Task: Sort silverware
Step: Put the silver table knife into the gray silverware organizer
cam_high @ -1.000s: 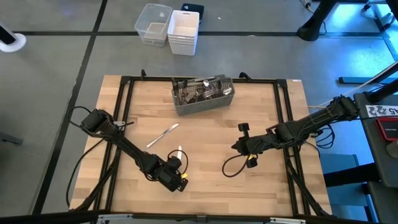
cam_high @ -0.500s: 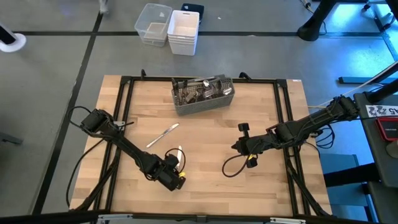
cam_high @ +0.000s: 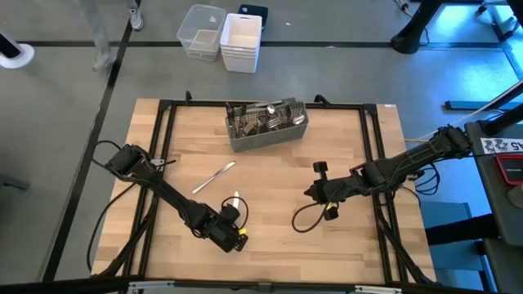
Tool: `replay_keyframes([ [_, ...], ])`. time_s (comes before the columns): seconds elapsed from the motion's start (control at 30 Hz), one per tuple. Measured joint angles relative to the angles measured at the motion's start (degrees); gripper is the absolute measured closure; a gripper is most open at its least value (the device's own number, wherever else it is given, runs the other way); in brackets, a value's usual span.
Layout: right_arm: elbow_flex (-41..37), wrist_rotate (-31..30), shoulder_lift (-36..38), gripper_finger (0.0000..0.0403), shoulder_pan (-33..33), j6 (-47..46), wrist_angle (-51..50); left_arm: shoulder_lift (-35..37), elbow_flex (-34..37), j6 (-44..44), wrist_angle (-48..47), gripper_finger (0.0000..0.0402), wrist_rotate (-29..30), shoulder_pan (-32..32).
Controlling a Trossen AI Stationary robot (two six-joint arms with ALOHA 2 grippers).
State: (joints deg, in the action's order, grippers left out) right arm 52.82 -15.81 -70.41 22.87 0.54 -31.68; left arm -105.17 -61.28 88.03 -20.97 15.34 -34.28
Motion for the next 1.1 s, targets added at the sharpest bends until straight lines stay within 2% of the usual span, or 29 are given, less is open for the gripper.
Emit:
replay_keyframes([
  [0.23, 0.2, -2.4, 2.5, 0.0393, 0.0, -0.1, -1.5, -0.6, 0.0, 0.5, -2.7, 0.0275, -0.1, 0.0],
  [0.4, 0.3, -8.2, 8.5, 0.0393, 0.0, -0.2, -2.3, -0.4, -0.2, 0.7, -7.2, 0.0275, -1.3, -0.2],
  [0.57, -2.8, -10.4, 14.8, 0.0393, 0.0, -0.2, 1.3, -0.1, -0.2, -0.3, -12.7, 0.0275, -1.4, -0.2],
  [0.83, -17.3, -12.9, 22.8, 0.0393, 0.0, -0.3, 17.7, 2.4, 0.2, -1.0, -26.2, 0.0275, -1.6, 0.2],
  [1.1, -33.1, -13.8, 24.2, 0.0393, 0.0, -7.3, 38.6, 6.9, 0.2, -1.6, -31.4, 0.0275, -0.7, 1.0],
])
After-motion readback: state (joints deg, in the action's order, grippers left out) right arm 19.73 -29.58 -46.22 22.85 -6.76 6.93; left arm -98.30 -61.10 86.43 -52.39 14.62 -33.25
